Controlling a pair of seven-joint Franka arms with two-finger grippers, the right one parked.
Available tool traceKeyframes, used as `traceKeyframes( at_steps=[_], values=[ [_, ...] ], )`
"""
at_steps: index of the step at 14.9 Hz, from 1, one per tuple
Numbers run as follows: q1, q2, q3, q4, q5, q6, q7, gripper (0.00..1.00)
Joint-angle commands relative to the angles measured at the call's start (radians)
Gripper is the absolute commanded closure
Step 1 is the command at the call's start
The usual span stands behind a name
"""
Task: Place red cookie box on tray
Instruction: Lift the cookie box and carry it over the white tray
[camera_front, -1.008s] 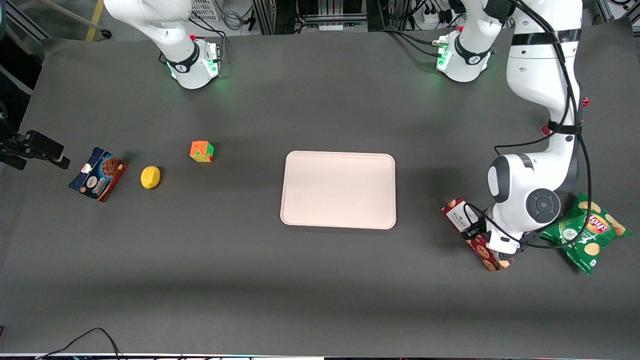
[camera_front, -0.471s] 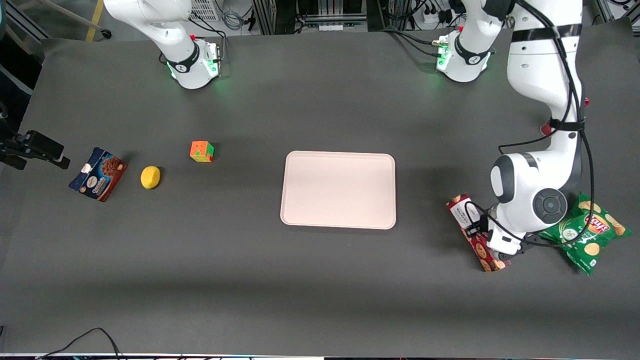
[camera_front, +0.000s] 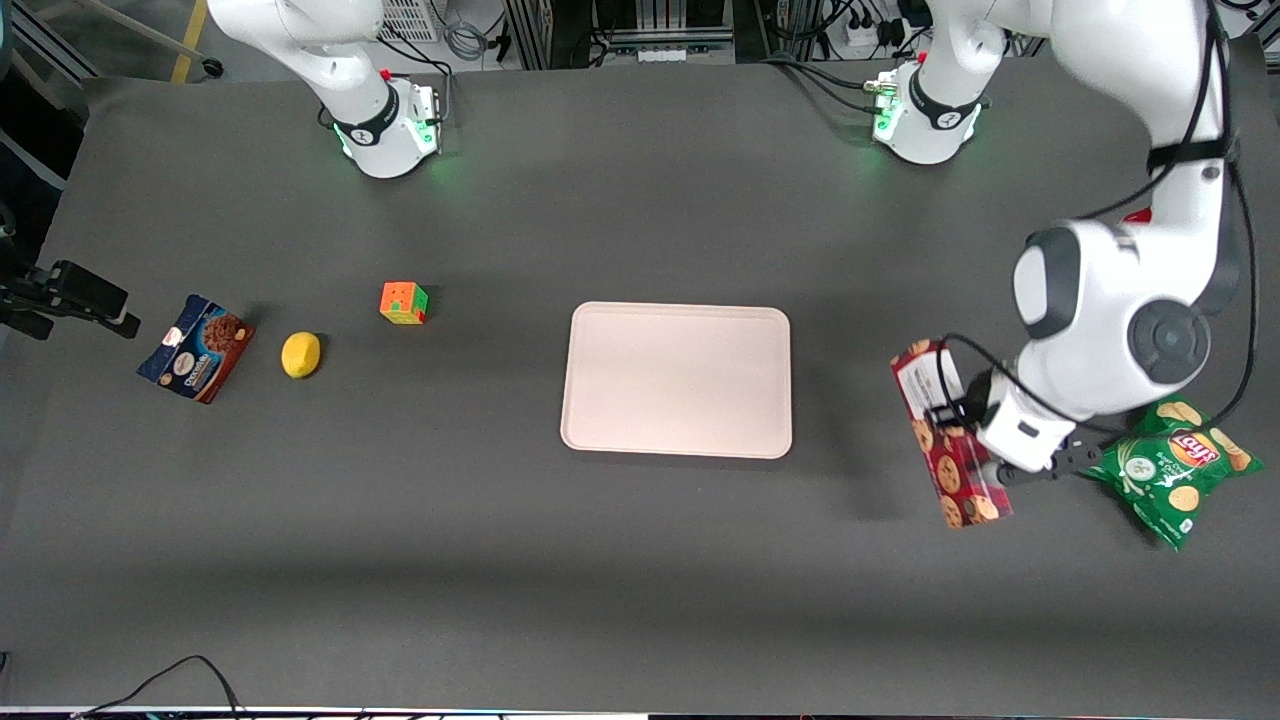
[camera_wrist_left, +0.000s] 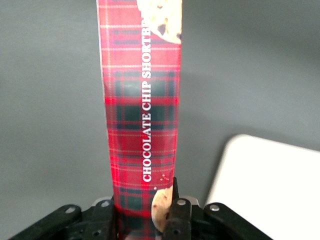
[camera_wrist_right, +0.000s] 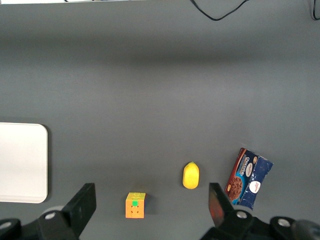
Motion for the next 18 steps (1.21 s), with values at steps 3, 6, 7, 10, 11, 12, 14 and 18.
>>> traceKeyframes(
  at_steps=[3, 6, 7, 10, 11, 12, 14, 18],
  values=[
    [-0.050, -0.149, -0.128, 0.051, 0.071, -0.157, -0.034, 0.81],
    [-0.050, -0.163, -0.234, 0.060, 0.097, -0.179, -0.107, 0.81],
    [-0.050, -0.160, -0.272, 0.052, 0.139, -0.171, -0.141, 0.81],
    [-0.061, -0.139, -0.348, -0.015, 0.174, -0.090, -0.279, 0.82],
    [-0.073, -0.135, -0.356, -0.050, 0.181, -0.050, -0.302, 0.82],
    [-0.079, -0.134, -0.363, -0.093, 0.190, -0.004, -0.310, 0.83],
    [-0.079, -0.134, -0.385, -0.196, 0.212, 0.134, -0.325, 0.84],
    [-0.082, -0.085, -0.388, -0.329, 0.229, 0.378, -0.379, 0.84]
  ],
)
